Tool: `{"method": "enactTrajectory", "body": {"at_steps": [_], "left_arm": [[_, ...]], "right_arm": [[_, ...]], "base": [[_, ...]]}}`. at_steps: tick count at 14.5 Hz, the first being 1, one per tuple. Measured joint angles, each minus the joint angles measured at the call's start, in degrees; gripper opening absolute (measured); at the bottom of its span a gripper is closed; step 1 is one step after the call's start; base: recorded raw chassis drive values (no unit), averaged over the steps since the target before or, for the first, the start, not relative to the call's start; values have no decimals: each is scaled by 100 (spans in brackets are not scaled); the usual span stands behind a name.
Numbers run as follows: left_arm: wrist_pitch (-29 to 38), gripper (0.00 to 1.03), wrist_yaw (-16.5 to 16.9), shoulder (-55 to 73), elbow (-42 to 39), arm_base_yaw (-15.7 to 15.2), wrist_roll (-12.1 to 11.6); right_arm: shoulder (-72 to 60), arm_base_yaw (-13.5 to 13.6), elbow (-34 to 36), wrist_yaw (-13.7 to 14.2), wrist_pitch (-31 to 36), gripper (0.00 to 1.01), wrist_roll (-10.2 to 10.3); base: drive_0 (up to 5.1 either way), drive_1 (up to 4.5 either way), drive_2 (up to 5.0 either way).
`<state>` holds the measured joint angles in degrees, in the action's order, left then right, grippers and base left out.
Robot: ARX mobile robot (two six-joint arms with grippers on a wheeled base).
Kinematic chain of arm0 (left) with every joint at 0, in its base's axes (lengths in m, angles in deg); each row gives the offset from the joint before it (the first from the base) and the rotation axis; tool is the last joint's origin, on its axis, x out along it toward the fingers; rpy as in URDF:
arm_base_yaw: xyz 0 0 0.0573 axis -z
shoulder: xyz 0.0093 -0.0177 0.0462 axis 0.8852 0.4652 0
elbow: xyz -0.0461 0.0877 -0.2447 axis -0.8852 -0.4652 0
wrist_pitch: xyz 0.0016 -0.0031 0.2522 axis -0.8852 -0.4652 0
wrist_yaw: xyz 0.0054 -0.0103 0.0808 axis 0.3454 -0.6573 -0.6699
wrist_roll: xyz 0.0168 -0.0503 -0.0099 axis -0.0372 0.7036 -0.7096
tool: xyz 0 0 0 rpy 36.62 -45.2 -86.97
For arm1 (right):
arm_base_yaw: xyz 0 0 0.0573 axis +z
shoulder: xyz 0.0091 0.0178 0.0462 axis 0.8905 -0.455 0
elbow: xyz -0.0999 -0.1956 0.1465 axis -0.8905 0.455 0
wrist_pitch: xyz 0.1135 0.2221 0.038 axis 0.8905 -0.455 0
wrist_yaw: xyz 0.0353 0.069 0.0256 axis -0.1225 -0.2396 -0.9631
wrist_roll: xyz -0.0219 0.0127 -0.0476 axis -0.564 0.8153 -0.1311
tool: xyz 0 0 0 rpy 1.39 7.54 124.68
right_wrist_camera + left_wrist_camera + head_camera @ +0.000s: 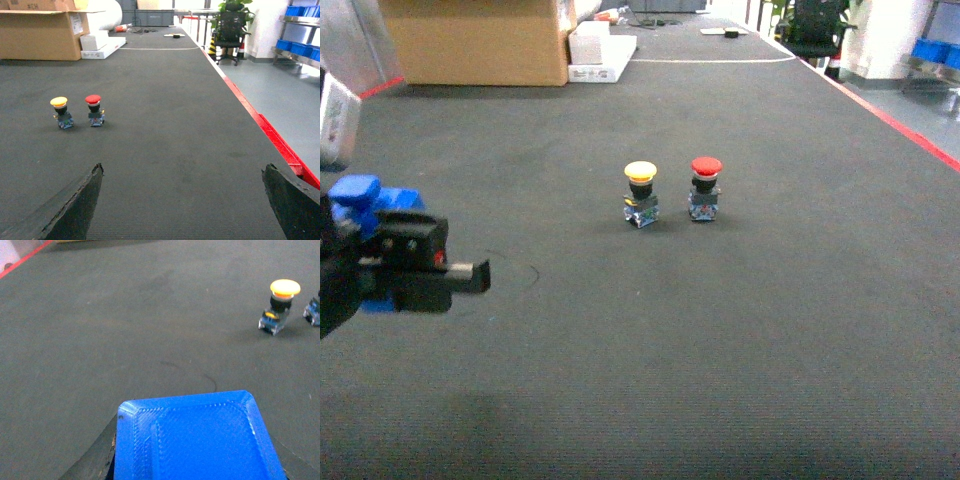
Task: Pick blue part to blue bin on bottom shelf
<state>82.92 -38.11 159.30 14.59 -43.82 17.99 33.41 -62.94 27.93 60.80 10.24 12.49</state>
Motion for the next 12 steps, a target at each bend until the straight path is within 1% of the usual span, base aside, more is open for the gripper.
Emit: {"method": "enactTrajectory", "body": {"at_steps": [1,2,4,5,6,7,8,9,10,12], "left_arm": [[-704,45,-356,-1021,-496,251,57],[-1421,45,-754,-2057,-708,492,129],[-3010,45,-1637,-4415,-852,1213,208],[-3729,45,-2035,-5272,-922,1543,229],[-4487,45,-2542,-6129,-957,1958,291],[-5056,45,-2994,-6830,-957,2339,348],[-5254,45,-3008,-7114,-953,2310,446],[-5458,45,-2979,-7117,-1010,2133,535],[-5630,45,-2815,-7193,-1097,1987,612],[-5600,45,-2809,-7237,-1106,1974,623]], "right_arm": [[0,0,0,0,0,98,-2],[0,0,0,2,-2,98,-2],[0,0,0,0,0,98,0],[0,0,0,2,0,98,-2],[0,0,0,0,0,98,0],[0,0,0,2,0,98,0],[0,0,0,0,2,98,-2],[0,0,0,0,0,98,-2],[0,0,0,0,-2,98,-2],[0,0,0,0,-2,98,0]], "base": [[0,0,0],[0,0,0],[0,0,0],[0,0,0],[0,0,0],[0,0,0],[0,0,0],[0,0,0],[0,0,0],[0,0,0]]}}
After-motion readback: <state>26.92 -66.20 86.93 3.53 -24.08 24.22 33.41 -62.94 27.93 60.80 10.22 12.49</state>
